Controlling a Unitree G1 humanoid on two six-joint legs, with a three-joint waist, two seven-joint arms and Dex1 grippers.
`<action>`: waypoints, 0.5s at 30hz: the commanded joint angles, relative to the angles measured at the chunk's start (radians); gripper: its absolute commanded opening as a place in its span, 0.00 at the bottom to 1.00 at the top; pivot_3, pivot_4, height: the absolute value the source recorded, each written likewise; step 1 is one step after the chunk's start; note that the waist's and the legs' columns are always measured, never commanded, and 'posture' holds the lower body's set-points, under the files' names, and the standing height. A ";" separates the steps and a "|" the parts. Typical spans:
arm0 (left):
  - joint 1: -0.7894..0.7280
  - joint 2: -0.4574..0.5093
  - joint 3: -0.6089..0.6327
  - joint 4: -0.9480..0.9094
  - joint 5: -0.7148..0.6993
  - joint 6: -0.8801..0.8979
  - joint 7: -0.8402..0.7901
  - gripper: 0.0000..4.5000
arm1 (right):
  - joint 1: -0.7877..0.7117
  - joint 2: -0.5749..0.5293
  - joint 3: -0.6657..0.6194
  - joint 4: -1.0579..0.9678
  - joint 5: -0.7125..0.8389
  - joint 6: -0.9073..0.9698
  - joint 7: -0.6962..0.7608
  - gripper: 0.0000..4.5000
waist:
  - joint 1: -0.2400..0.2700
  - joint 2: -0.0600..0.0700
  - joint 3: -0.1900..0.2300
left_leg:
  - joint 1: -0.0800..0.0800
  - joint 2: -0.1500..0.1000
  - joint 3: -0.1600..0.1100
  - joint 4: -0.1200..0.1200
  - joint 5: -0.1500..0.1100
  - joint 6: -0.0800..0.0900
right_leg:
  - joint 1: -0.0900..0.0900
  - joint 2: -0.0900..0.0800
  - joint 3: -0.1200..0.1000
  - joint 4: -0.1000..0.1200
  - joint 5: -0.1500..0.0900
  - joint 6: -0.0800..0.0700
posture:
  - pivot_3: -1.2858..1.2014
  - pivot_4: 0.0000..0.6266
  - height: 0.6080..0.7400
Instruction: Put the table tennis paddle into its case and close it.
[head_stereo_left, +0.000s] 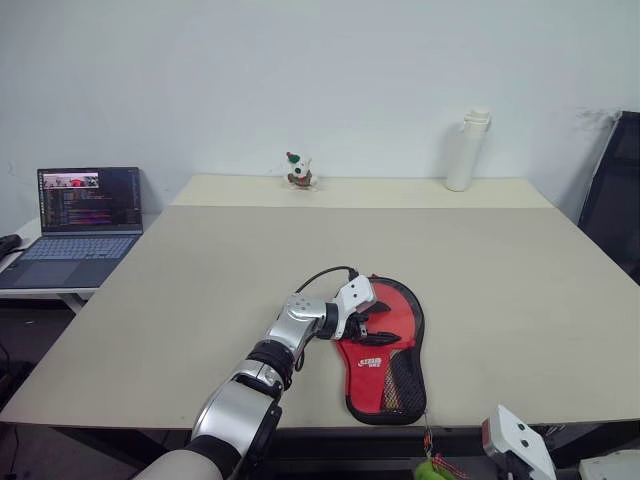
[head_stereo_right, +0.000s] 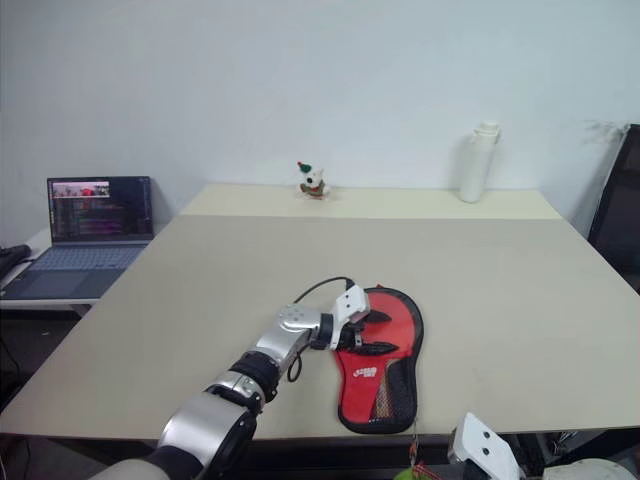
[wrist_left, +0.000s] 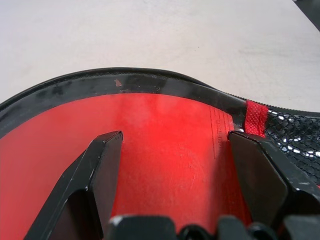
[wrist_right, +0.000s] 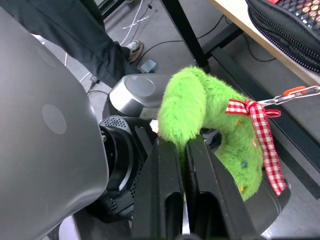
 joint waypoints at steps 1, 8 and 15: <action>0.032 -0.008 -0.040 0.033 0.039 0.008 -0.003 0.81 | -0.027 -0.017 -0.034 0.008 0.062 -0.014 0.018 0.00 | 0.000 0.000 0.000 | 0.000 0.000 0.000 0.000 0.000 0.000 | 0.000 0.000 0.000 0.000 0.000 0.000 | 0.52 0.24 1.00; 0.029 -0.014 -0.023 0.022 0.019 0.033 -0.006 0.81 | -0.151 -0.031 -0.050 0.048 0.159 0.001 -0.029 0.46 | 0.000 -0.001 0.000 | 0.000 0.000 0.000 0.000 0.000 0.000 | 0.000 0.000 0.000 0.000 0.000 0.000 | 0.52 0.24 1.00; 0.045 0.038 -0.009 -0.129 -0.019 0.061 -0.065 0.81 | -0.402 -0.005 -0.064 0.283 0.095 -0.087 -0.107 0.76 | -0.005 -0.001 0.001 | 0.000 0.000 0.000 0.000 0.000 0.000 | 0.000 0.000 0.000 -0.002 0.000 0.000 | 0.52 0.24 1.00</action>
